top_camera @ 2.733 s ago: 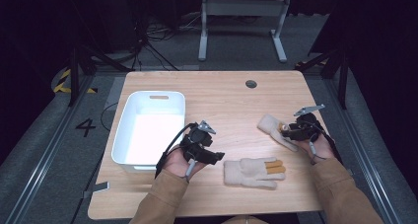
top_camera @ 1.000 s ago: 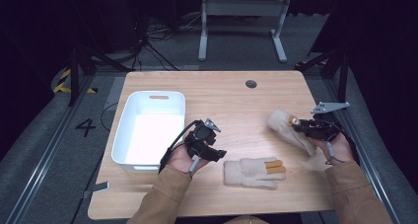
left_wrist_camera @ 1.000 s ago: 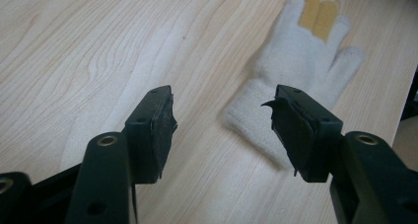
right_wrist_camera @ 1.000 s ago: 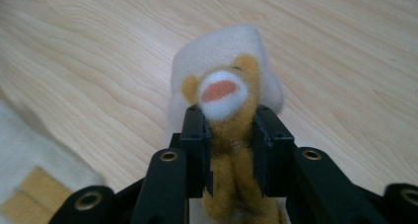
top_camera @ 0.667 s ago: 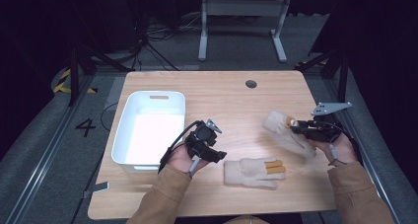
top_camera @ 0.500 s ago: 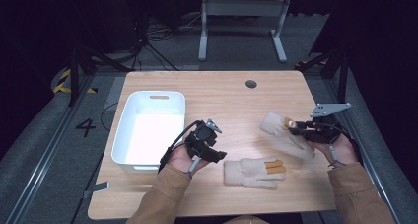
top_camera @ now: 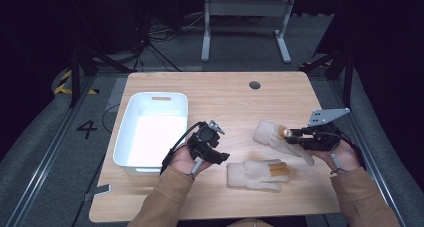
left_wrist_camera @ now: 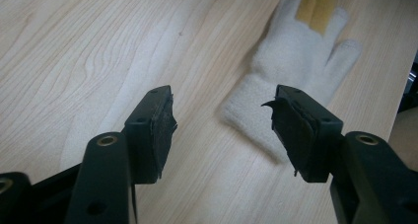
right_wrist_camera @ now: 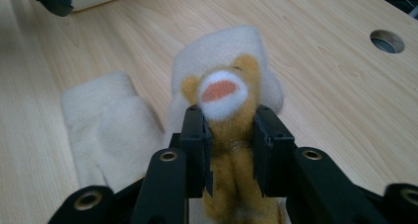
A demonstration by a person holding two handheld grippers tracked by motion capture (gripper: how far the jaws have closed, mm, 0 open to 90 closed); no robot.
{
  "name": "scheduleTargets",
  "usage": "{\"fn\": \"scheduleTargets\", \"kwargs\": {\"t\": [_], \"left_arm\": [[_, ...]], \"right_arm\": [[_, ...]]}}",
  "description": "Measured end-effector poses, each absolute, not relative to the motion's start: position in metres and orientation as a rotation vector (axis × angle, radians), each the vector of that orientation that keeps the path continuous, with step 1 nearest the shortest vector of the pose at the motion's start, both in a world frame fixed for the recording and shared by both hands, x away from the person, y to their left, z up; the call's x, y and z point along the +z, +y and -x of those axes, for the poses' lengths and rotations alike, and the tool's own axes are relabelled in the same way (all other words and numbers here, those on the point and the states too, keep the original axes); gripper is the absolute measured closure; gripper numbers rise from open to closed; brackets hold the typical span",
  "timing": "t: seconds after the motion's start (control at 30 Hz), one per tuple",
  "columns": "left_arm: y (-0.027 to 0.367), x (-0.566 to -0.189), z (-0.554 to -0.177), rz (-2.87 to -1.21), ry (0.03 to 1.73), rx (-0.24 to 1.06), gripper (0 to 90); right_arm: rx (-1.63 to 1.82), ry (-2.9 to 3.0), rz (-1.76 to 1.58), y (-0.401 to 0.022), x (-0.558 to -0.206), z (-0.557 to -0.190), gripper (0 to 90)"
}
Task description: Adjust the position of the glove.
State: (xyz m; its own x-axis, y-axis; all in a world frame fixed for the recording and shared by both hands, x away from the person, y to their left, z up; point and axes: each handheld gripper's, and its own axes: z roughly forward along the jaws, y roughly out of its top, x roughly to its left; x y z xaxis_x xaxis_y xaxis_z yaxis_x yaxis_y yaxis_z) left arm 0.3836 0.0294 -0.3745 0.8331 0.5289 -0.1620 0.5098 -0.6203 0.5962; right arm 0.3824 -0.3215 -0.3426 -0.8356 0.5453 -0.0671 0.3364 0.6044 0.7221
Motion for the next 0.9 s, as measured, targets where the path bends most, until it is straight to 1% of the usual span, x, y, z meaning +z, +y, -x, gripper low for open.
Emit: {"fn": "scheduleTargets", "kwargs": {"t": [0.33,0.9], "left_arm": [[0.03,-0.373,-0.383,-2.354,0.759,0.041,41.6],[0.027,-0.373,-0.384,-2.363,0.745,0.038,41.6]], "right_arm": [[1.024,2.621,-0.603,-0.294,-0.343,-0.371,69.7],[1.029,2.734,-0.475,-0.272,-0.352,-0.361,69.5]]}}
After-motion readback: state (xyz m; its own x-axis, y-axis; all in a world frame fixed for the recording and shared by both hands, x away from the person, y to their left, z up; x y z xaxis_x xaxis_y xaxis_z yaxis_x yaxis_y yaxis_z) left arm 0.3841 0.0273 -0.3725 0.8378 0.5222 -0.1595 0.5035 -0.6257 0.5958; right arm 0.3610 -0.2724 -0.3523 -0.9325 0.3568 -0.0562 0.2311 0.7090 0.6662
